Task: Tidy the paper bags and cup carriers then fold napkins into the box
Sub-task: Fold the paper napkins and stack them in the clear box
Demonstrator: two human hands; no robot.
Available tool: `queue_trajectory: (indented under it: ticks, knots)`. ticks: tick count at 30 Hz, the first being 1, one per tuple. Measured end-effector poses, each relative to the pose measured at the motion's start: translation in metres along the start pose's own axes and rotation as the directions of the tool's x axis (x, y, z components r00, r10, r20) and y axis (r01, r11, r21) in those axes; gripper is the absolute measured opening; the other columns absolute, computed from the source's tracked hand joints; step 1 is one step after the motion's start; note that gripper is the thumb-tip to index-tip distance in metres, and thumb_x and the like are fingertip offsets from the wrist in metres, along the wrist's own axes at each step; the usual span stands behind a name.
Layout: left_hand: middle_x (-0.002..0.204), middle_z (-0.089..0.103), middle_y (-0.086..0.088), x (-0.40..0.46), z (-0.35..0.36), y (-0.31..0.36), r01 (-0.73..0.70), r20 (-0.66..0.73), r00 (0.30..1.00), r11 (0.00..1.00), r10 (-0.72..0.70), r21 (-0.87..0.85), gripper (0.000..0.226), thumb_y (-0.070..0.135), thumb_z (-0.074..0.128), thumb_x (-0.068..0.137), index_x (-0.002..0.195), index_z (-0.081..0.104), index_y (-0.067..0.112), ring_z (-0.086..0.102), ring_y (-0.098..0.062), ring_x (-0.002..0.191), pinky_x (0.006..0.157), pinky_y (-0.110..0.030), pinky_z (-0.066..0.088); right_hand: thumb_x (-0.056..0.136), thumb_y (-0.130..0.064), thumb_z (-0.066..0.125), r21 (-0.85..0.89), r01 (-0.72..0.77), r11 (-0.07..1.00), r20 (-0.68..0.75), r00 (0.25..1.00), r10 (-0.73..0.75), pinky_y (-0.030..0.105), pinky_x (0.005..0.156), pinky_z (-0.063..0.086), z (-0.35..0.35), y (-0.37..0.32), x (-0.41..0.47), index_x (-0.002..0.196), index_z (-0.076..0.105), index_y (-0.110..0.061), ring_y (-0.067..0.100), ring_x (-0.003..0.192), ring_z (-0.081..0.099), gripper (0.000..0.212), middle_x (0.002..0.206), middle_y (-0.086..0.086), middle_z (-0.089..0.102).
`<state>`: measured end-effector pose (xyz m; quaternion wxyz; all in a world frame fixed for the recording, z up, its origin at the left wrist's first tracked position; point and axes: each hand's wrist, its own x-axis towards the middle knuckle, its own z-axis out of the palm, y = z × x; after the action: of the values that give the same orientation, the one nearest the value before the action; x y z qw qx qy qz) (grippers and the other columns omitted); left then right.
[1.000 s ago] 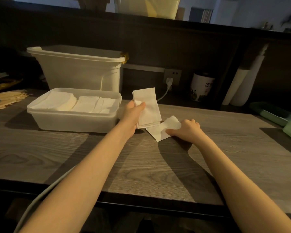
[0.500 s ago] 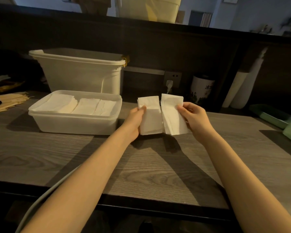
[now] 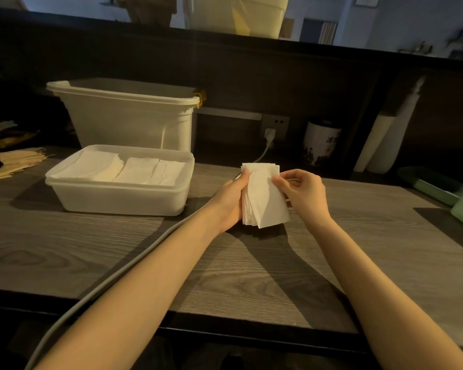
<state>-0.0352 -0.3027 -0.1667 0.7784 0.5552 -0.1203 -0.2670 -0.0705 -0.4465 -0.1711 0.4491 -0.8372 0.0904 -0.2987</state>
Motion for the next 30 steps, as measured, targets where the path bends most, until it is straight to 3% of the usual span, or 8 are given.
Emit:
queue_trajectory:
  ticks: [5, 9, 12, 15, 18, 24, 30]
  knots:
    - [0.097, 0.061, -0.002, -0.0034, 0.0028, -0.0005, -0.023, 0.007, 1.000, 0.999, 0.023, 0.039, 0.024, 0.023, 0.032, 0.102, 0.121, 0.046, 0.017, 0.061, -0.014, 0.086, 0.070, -0.029, 0.052, 0.090, -0.027, 0.061, -0.104, 0.063, 0.993, -0.058, 0.996, -0.069, 0.030, 0.072, 0.056, -0.0009, -0.0014, -0.0023, 0.105, 0.068, -0.013, 0.011, 0.085, 0.060, 0.021, 0.096, -0.002, 0.064]
    - [0.097, 0.061, -0.003, -0.0032, 0.0044, -0.0002, -0.013, -0.021, 1.000, 1.000, 0.013, 0.026, 0.032, 0.019, 0.033, 0.102, 0.131, 0.042, 0.012, 0.060, -0.014, 0.086, 0.070, -0.030, 0.052, 0.088, -0.026, 0.064, -0.062, 0.100, 0.993, -0.075, 0.992, -0.105, 0.031, 0.074, 0.054, -0.0003, -0.0031, -0.0014, 0.109, 0.063, -0.015, 0.011, 0.092, 0.057, 0.023, 0.100, -0.005, 0.059]
    - [0.095, 0.060, -0.003, -0.0034, 0.0044, -0.0006, -0.015, -0.022, 1.000, 0.999, 0.015, 0.031, 0.032, 0.018, 0.033, 0.101, 0.131, 0.042, 0.011, 0.060, -0.014, 0.084, 0.069, -0.030, 0.051, 0.087, -0.028, 0.064, -0.099, 0.116, 0.988, -0.060, 0.991, -0.122, 0.016, 0.068, 0.042, 0.0010, -0.0021, 0.0013, 0.111, 0.060, -0.017, 0.009, 0.091, 0.052, 0.026, 0.104, -0.001, 0.057]
    - [0.093, 0.061, -0.002, -0.0041, 0.0037, -0.0009, -0.018, -0.020, 1.000, 0.999, 0.019, 0.047, 0.032, 0.018, 0.034, 0.101, 0.131, 0.043, 0.012, 0.060, -0.013, 0.082, 0.065, -0.029, 0.051, 0.085, -0.028, 0.067, -0.083, 0.114, 0.990, -0.085, 0.989, -0.121, 0.011, 0.065, 0.038, 0.0009, -0.0003, 0.0020, 0.110, 0.058, -0.018, 0.008, 0.090, 0.051, 0.028, 0.105, -0.002, 0.056]
    - [0.094, 0.062, -0.002, -0.0035, 0.0038, -0.0012, -0.011, -0.027, 1.000, 0.998, 0.012, 0.060, 0.035, 0.019, 0.034, 0.101, 0.134, 0.043, 0.013, 0.061, -0.013, 0.082, 0.062, -0.028, 0.051, 0.083, -0.024, 0.070, -0.003, 0.131, 0.991, -0.129, 0.983, -0.130, 0.011, 0.069, 0.041, -0.0030, -0.0007, 0.0024, 0.104, 0.057, -0.020, 0.009, 0.091, 0.053, 0.025, 0.104, -0.001, 0.057]
    - [0.095, 0.062, -0.002, -0.0044, 0.0038, -0.0011, -0.014, -0.014, 1.000, 0.997, 0.015, 0.073, 0.034, 0.019, 0.033, 0.101, 0.133, 0.043, 0.013, 0.061, -0.014, 0.084, 0.064, -0.029, 0.051, 0.084, -0.027, 0.068, -0.009, 0.108, 0.994, -0.064, 0.992, -0.109, 0.014, 0.071, 0.041, -0.0031, -0.0002, 0.0044, 0.098, 0.063, -0.019, 0.011, 0.092, 0.055, 0.016, 0.103, 0.002, 0.062]
    - [0.096, 0.063, -0.002, -0.0050, 0.0043, -0.0013, -0.023, 0.018, 1.000, 0.998, 0.022, 0.059, 0.031, 0.020, 0.034, 0.101, 0.128, 0.047, 0.015, 0.061, -0.015, 0.087, 0.075, -0.032, 0.051, 0.083, -0.029, 0.068, -0.008, 0.075, 0.997, -0.010, 0.997, -0.075, 0.030, 0.079, 0.048, -0.0016, 0.0012, 0.0053, 0.087, 0.063, -0.020, 0.013, 0.091, 0.056, 0.011, 0.096, -0.001, 0.062]
